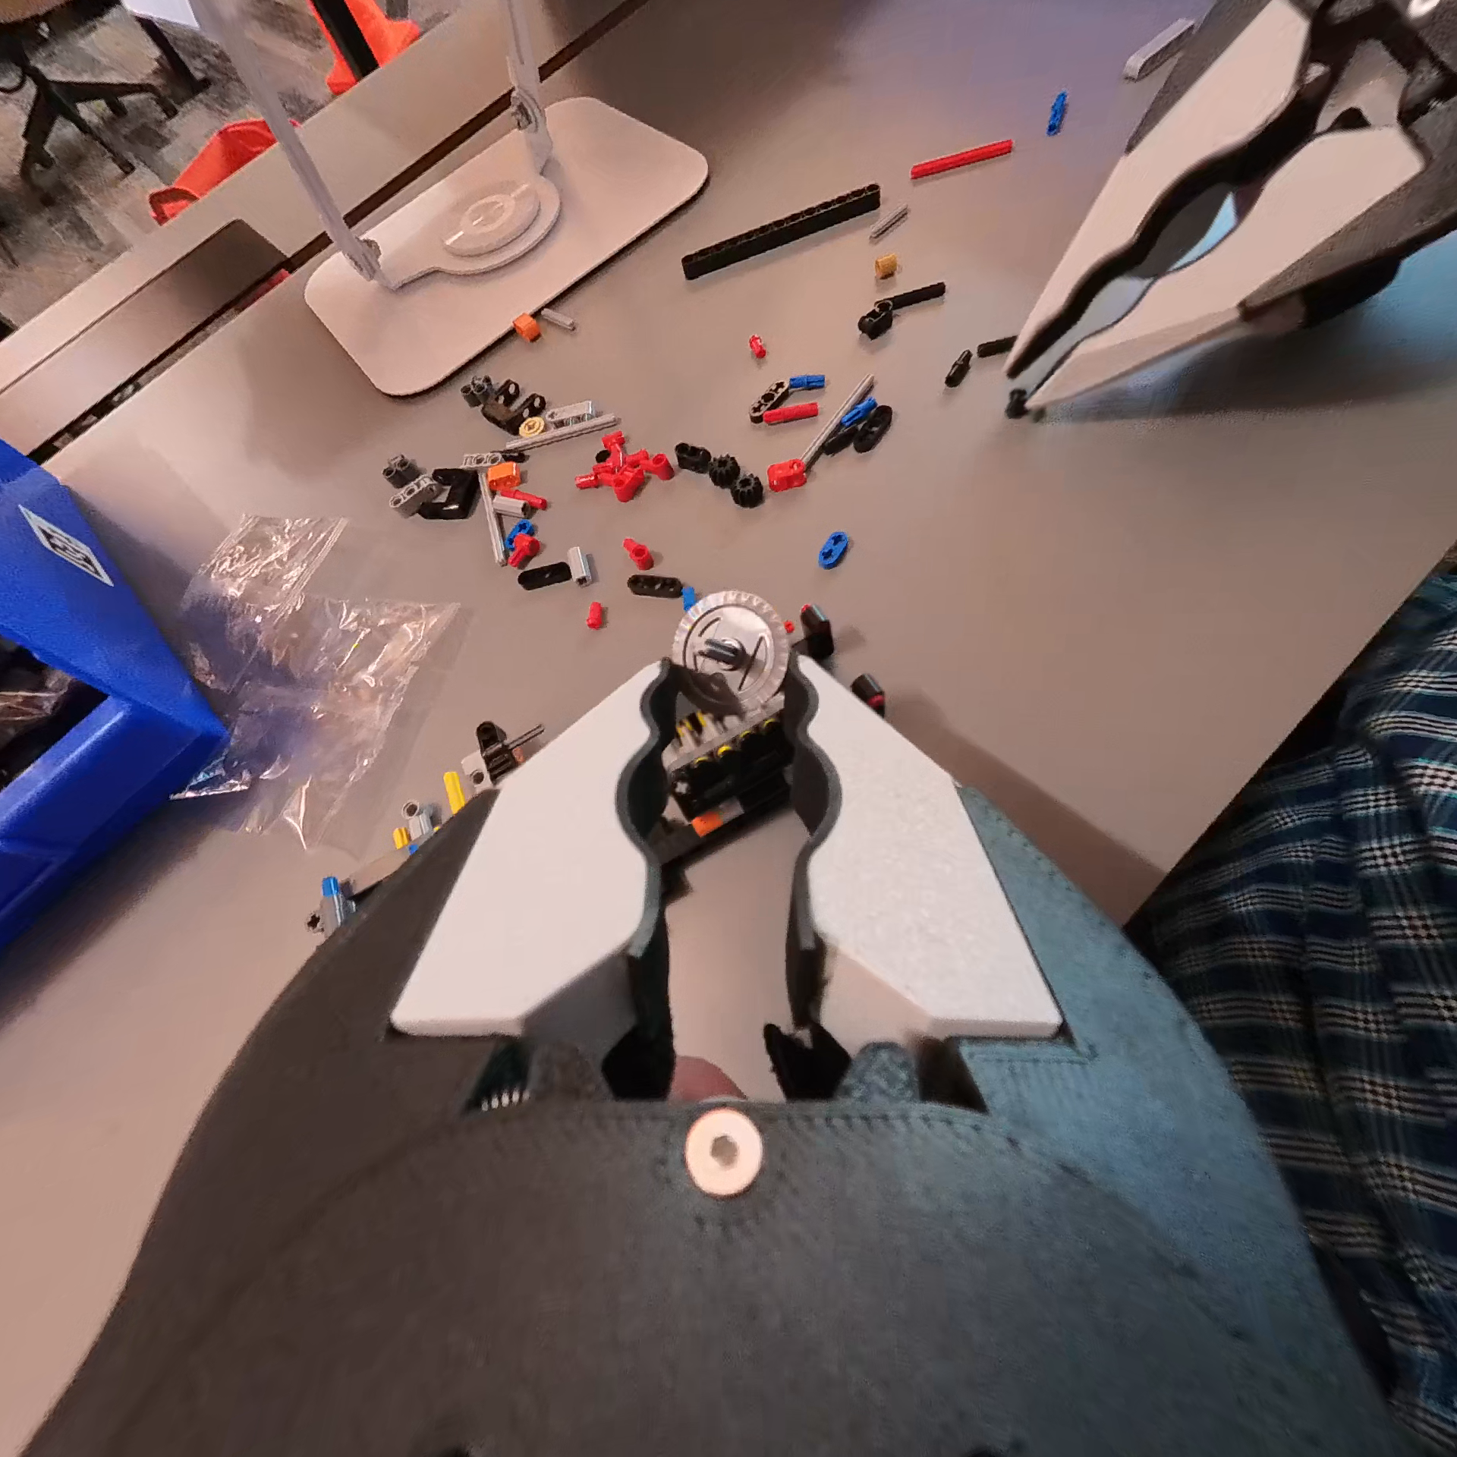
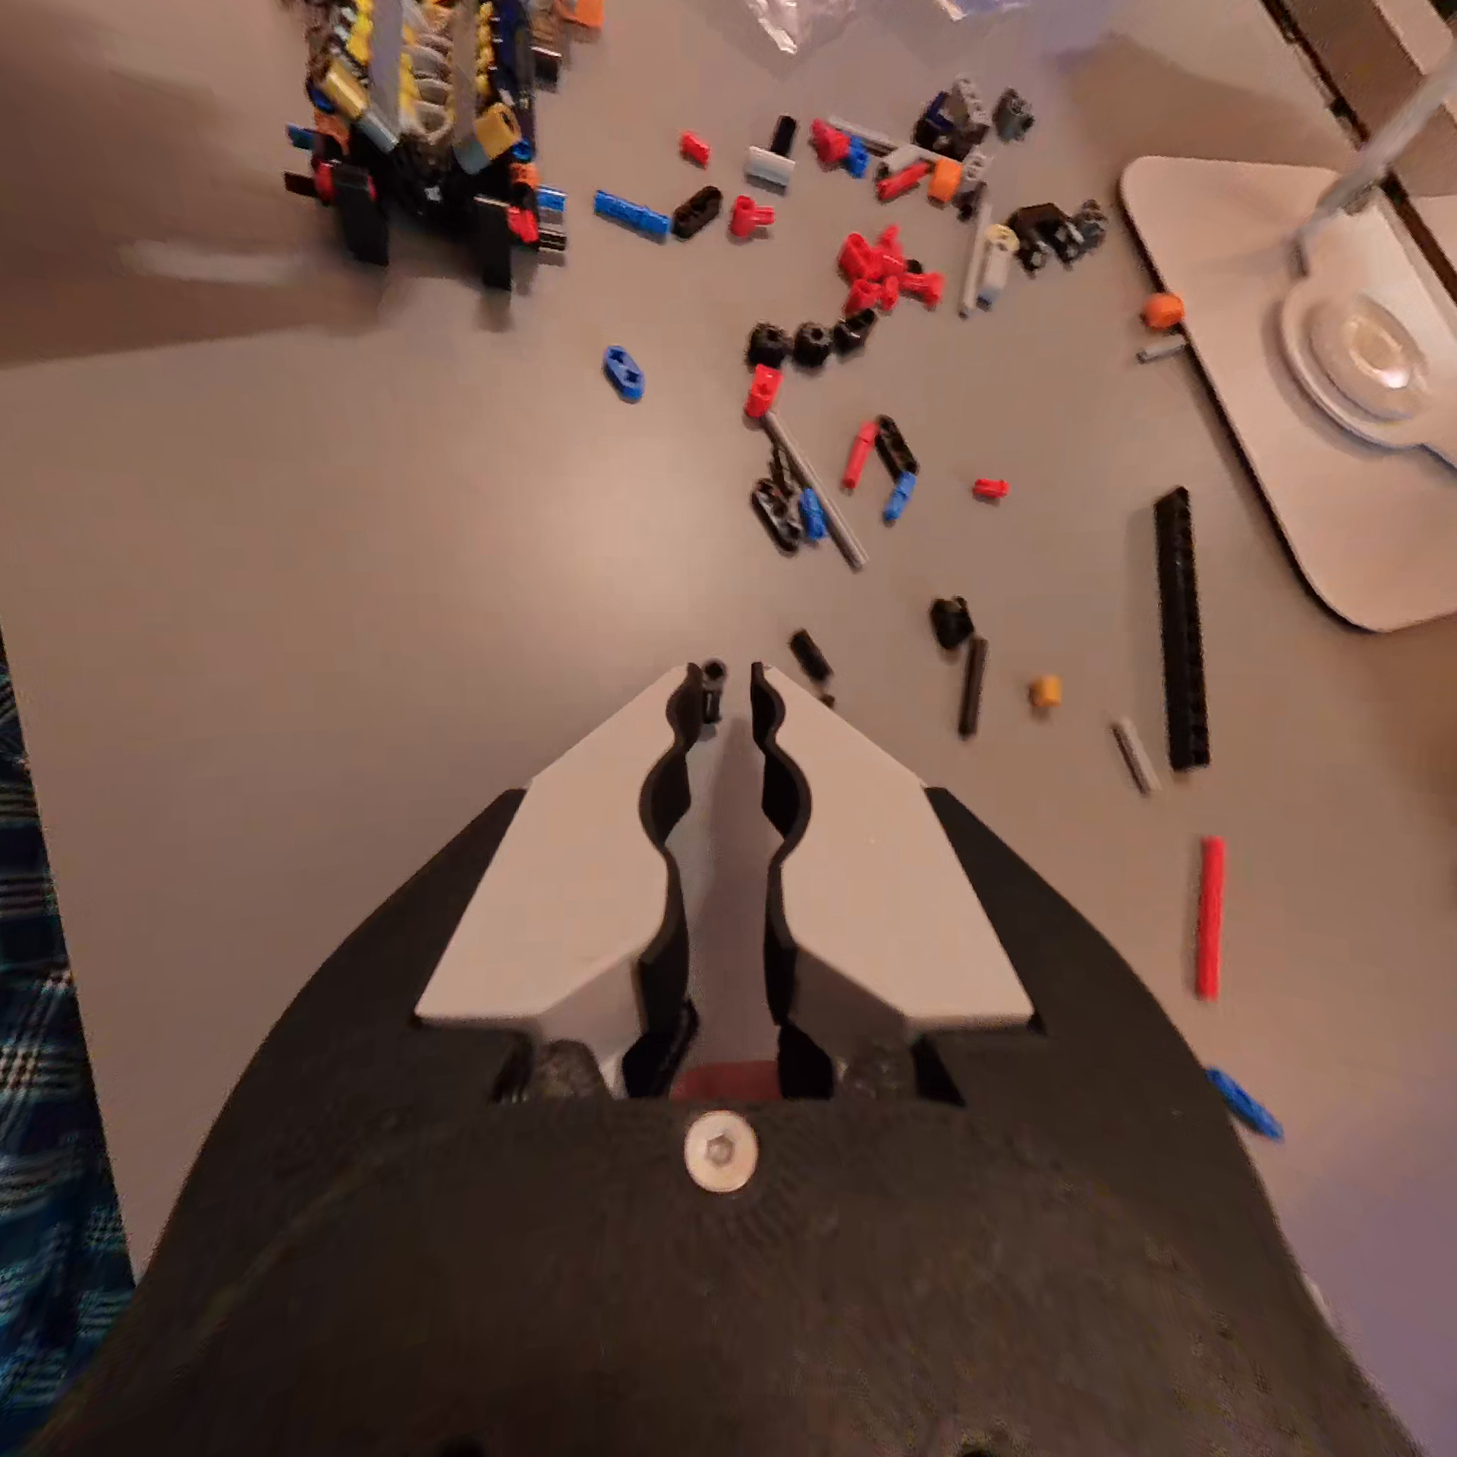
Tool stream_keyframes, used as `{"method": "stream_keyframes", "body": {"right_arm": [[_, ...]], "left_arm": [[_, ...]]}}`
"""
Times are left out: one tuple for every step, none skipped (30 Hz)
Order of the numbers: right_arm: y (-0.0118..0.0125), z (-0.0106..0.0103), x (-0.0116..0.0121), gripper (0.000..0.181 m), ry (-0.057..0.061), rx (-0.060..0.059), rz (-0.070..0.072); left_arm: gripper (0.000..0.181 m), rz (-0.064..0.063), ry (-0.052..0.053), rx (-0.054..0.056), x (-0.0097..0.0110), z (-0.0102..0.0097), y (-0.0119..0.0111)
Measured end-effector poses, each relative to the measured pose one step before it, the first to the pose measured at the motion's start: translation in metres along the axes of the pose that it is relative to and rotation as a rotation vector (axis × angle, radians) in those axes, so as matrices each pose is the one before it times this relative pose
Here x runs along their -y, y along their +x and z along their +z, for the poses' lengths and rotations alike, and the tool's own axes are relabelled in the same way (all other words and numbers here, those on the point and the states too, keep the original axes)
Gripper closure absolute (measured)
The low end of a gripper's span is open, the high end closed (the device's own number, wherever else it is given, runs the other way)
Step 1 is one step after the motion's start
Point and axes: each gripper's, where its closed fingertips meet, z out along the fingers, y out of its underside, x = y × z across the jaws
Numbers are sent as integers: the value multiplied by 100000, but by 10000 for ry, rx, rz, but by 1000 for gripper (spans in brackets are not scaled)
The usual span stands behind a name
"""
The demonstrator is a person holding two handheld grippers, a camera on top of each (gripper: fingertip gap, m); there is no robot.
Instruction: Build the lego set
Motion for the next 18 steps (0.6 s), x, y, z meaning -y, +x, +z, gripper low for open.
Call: {"method": "stream_keyframes", "body": {"right_arm": [[531, -596, -352, 169, 8, -85, 157], [574, -615, -429, 167, -3, -101, 150], [563, -593, -437, 166, 26, -96, 165], [464, -524, -490, 164, -3, -48, 184], [249, -420, -426, 161, -1, 22, 132], [38, -295, -217, 159, 46, 53, 63], [-7, -155, -91, 159, 32, -5, 13], [74, -32, -108, 158, -39, -69, -59], [29, 53, -34, 158, -18, -28, -68], [-20, 97, 151, 159, 66, 37, 16], [-56, 167, 260, 161, 101, 50, 75], [-138, 226, 250, 161, 72, 76, 28], [-183, 269, 251, 162, 39, 50, -64], [-168, 303, 241, 163, 8, 19, -107], [-211, 294, 273, 163, 9, 70, -137], [-117, 260, 334, 163, 45, 54, -108], [-32, 234, 399, 163, 80, 65, -69], [30, 249, 428, 163, 95, 65, -49]], "left_arm": [[156, 8, 19, -14, 77, -13, 89], [156, 2, 10, -6, 58, -8, 71], [156, 4, 1, -5, 29, 3, 59], [156, 8, 0, -1, 28, 2, 51], [156, 9, 9, 0, 49, -2, 61], [156, 5, 18, -11, 60, -2, 92], [156, -4, 13, -24, 42, 14, 115], [156, 2, -9, -10, 0, 39, 85], [156, 14, -29, 9, -37, 25, 64], [156, 8, -13, 4, -7, -22, 68], [156, -10, 1, -8, -2, -58, 71], [156, -19, 1, 15, -26, -78, 5], [156, -13, -11, 44, -67, -97, -59], [156, -20, -11, 39, -96, -109, -77], [156, -33, 20, 25, -50, -127, -73], [156, -36, 36, 12, 5, -139, -62], [156, -16, 25, 22, -1, -152, -92], [156, 1, 14, 31, -16, -149, -96]]}}
